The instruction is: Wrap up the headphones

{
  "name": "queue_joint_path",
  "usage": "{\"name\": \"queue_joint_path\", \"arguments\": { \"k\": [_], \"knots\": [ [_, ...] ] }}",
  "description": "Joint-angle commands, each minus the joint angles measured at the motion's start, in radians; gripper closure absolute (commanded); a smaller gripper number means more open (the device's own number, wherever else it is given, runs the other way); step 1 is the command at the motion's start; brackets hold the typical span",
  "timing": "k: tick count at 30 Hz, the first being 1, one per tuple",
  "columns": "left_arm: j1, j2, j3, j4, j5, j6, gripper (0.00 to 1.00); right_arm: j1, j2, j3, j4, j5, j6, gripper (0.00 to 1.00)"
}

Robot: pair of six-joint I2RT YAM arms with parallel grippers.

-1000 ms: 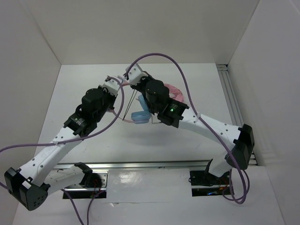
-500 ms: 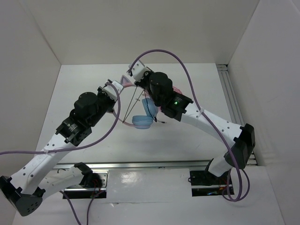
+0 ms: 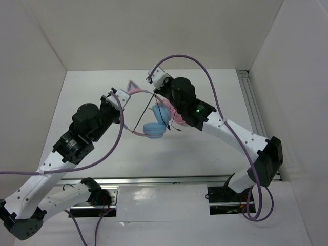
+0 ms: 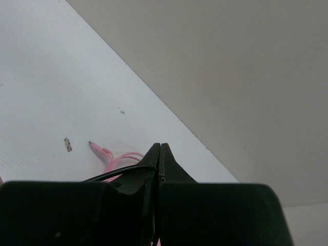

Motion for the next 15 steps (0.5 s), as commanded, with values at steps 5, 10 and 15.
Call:
{"name": "queue_joint_path", "arguments": {
  "k": [5, 10, 15],
  "knots": [
    [-0.017, -0.029, 0.077, -0.137, 0.095, 0.004, 1.00, -0.117, -0.092, -0.016, 0.153, 0.048, 0.065, 1.00],
    [-0.017, -0.049, 0.097, -0.099, 0.179, -0.071, 1.00, -0.150, -0.113, -0.053, 0.133, -0.166, 0.129, 0.99],
    [-0.017, -0.077, 0.134, -0.046, 0.120, -0.184, 1.00, -0.177, -0.110, -0.076, 0.110, -0.304, 0.226, 0.97]
  ]
}}
